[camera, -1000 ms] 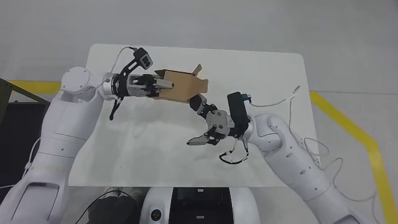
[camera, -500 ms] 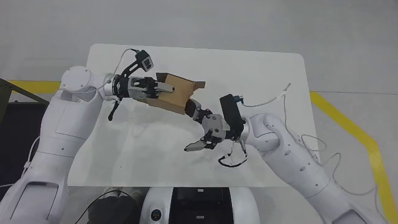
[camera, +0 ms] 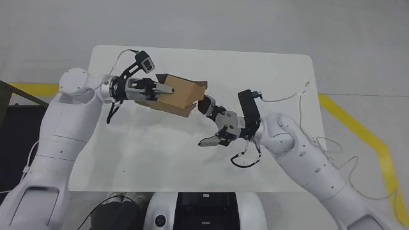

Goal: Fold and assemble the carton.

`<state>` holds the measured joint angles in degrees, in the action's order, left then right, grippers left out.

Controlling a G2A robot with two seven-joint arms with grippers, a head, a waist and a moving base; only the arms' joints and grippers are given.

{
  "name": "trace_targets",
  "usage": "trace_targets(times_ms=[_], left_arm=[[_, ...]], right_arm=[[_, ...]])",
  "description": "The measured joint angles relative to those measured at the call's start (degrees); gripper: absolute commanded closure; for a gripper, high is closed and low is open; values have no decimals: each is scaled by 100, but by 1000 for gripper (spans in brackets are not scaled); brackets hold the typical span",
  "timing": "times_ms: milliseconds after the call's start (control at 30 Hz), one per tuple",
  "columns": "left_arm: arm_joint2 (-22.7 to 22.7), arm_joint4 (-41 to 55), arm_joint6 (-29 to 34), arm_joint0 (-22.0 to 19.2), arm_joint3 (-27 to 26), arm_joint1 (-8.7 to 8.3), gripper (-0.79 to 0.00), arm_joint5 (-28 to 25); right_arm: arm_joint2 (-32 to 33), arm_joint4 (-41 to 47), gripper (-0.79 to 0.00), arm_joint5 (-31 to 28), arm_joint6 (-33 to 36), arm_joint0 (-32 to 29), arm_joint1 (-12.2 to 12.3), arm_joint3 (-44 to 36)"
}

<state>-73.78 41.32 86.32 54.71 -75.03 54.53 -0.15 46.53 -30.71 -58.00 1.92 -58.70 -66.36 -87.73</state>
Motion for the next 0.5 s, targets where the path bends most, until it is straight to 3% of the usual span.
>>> trace_targets(times_ms=[233,500], left_arm=[[-40,57,171,141,50,-35,0,39],[68,108,168,235,-195,-93,0,79]], right_arm=[[276,188,-785,0,-90,-85,178,-79],[78,502,-785,0,-62,173,183,189]])
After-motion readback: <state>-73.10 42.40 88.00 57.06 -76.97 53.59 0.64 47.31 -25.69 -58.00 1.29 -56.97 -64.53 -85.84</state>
